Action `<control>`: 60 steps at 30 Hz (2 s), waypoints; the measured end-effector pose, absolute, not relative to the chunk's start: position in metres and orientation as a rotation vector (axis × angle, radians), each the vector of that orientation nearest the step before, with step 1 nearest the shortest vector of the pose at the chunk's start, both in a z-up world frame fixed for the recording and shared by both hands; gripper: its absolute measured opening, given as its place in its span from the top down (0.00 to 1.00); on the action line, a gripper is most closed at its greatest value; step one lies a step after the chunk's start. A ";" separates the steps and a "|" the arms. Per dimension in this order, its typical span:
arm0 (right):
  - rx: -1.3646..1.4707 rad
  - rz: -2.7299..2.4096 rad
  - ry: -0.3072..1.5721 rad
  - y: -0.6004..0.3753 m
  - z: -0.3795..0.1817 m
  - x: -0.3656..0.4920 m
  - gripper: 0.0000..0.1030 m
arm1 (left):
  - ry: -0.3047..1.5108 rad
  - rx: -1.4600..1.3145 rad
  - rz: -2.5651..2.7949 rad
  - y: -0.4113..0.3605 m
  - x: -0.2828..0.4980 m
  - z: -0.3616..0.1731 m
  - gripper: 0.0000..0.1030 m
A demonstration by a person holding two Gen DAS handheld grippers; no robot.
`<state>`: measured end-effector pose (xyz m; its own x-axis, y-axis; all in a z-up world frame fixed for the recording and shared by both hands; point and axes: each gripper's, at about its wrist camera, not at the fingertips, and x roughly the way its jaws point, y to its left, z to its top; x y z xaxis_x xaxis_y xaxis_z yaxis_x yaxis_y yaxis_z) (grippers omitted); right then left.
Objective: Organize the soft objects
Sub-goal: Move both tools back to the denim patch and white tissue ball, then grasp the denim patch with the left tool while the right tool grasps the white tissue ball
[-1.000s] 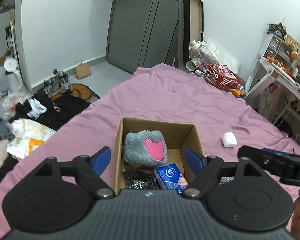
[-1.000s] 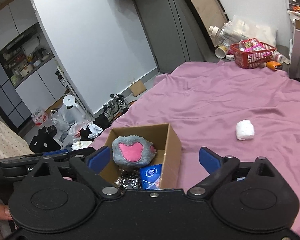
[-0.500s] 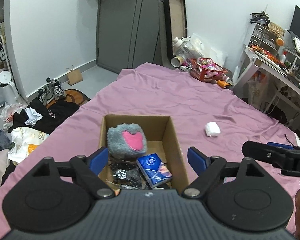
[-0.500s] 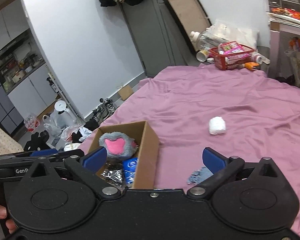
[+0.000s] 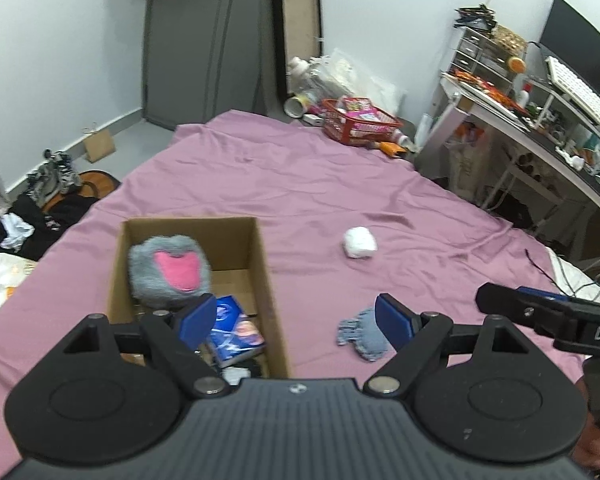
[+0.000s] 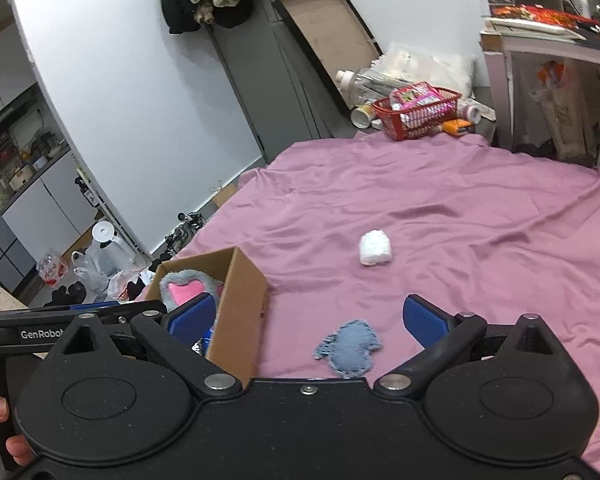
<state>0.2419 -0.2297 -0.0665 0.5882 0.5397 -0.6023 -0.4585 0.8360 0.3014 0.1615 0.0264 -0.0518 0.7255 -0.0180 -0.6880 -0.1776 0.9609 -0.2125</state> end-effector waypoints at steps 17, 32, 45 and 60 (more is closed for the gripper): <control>0.179 0.521 0.787 -0.285 -0.091 0.281 0.19 | 0.830 -0.266 -0.010 -0.029 0.218 -0.092 0.20; 0.213 0.522 0.853 -0.304 -0.118 0.317 0.26 | 0.979 -0.280 -0.062 -0.059 0.272 -0.153 0.29; 0.218 0.582 0.888 -0.283 -0.142 0.353 0.32 | 1.048 -0.299 -0.015 -0.054 0.302 -0.191 0.69; 0.202 0.623 0.935 -0.237 -0.168 0.408 0.40 | 0.962 -0.366 0.068 -0.023 0.328 -0.176 0.73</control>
